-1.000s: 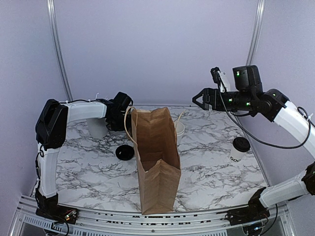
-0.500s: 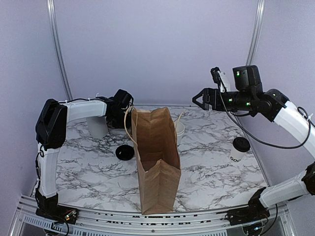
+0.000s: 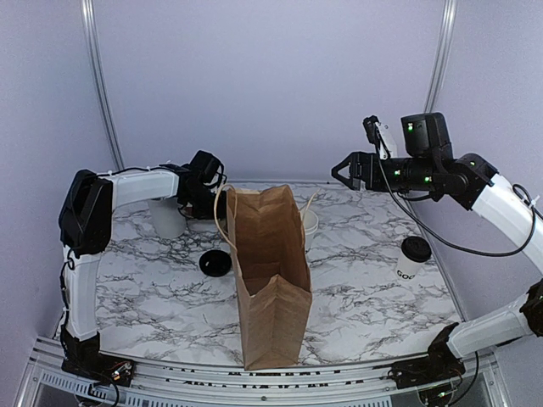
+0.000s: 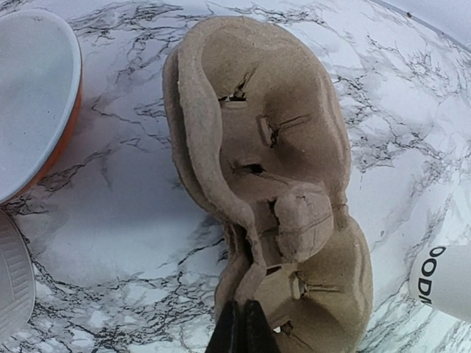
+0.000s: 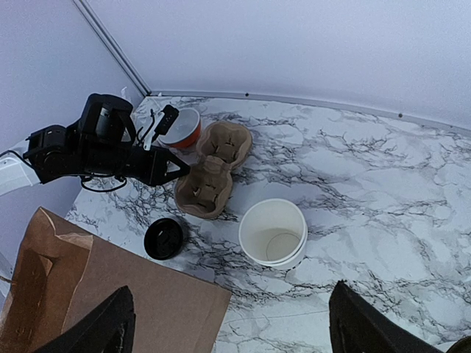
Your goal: Pack the takeout coffee
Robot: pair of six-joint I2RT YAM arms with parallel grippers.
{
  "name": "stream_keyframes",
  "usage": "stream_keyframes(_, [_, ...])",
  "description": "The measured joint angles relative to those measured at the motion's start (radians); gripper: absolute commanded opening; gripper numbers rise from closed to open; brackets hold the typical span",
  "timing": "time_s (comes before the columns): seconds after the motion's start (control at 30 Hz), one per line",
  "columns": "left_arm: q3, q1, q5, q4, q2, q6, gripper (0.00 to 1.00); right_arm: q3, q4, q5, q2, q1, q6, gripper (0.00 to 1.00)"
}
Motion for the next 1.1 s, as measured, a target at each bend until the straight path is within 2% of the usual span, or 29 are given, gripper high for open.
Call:
stream_keyframes(0.7, [-0.027,0.07,0.269,0.072,-0.019,-0.01,0.0,0.0,0.0,-0.003,0.003,0.0,0.0,0.88])
stream_keyframes(1.1, [-0.027,0.07,0.286,0.086,-0.024,-0.016,0.0,0.0,0.0,-0.003,0.003,0.0,0.0,0.88])
